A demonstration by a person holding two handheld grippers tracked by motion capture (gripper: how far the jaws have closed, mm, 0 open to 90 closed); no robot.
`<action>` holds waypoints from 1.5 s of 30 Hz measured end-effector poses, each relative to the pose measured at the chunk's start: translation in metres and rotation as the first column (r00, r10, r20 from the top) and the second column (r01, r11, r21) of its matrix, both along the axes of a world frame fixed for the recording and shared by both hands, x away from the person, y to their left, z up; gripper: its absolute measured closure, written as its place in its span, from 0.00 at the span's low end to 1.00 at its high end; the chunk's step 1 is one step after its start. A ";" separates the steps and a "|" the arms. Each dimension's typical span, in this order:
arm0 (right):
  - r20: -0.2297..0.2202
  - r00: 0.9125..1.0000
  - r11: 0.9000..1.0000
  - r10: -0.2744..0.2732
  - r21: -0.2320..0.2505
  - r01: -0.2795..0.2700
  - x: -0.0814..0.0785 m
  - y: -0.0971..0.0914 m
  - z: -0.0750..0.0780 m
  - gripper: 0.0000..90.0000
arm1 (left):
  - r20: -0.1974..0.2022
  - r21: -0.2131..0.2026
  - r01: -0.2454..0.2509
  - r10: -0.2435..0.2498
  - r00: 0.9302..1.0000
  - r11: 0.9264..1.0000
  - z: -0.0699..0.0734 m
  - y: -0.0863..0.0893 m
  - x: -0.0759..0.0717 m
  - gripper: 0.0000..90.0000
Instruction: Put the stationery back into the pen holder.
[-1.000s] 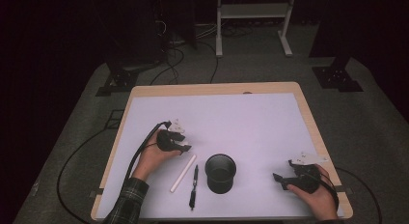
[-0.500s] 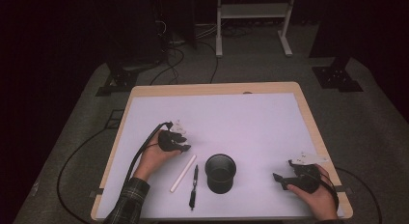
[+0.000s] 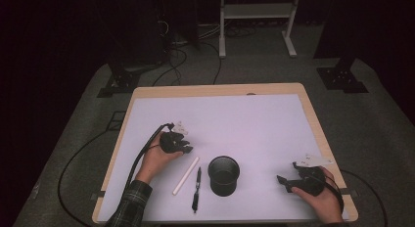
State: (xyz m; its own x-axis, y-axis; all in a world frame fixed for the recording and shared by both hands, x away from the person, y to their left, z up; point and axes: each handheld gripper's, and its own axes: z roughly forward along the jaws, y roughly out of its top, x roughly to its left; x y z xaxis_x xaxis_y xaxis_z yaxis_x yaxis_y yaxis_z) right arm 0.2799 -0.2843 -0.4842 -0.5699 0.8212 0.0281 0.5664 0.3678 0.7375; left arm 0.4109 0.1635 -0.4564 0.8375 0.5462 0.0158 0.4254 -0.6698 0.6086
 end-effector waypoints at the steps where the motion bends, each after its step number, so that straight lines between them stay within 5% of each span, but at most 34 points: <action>1: 0.000 1.000 1.000 0.000 0.000 0.000 0.000 0.000 0.000 0.18 | -0.001 0.001 -0.004 0.004 1.000 1.000 0.000 0.000 0.000 0.78; 21: 0.000 1.000 1.000 0.000 0.000 0.000 0.000 0.000 0.000 0.18 | -0.018 -0.036 -0.042 0.041 0.999 0.998 0.008 0.006 -0.003 0.79; 45: -0.001 1.000 1.000 0.000 -0.002 0.000 0.000 0.000 0.000 0.18 | -0.011 -0.193 -0.039 0.038 0.999 0.980 0.042 0.011 -0.020 0.79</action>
